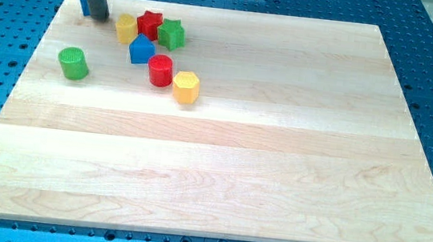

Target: Push the cube slightly up

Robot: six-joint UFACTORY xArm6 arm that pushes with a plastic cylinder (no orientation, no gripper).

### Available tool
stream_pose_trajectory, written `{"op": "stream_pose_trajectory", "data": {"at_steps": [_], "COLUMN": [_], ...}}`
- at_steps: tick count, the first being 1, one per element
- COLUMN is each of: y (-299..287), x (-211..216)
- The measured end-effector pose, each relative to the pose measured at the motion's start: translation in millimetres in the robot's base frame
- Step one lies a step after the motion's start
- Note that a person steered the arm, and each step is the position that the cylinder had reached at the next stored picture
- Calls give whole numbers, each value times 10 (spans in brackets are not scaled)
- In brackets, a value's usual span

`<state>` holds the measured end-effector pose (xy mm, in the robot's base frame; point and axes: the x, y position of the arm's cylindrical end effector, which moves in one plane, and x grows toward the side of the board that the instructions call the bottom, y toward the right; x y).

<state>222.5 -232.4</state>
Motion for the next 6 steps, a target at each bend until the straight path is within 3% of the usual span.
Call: {"op": "stream_pose_trajectory", "data": {"at_steps": [2,5,6], "y": [-605,-724,-719], "x": [352,168,-133]}}
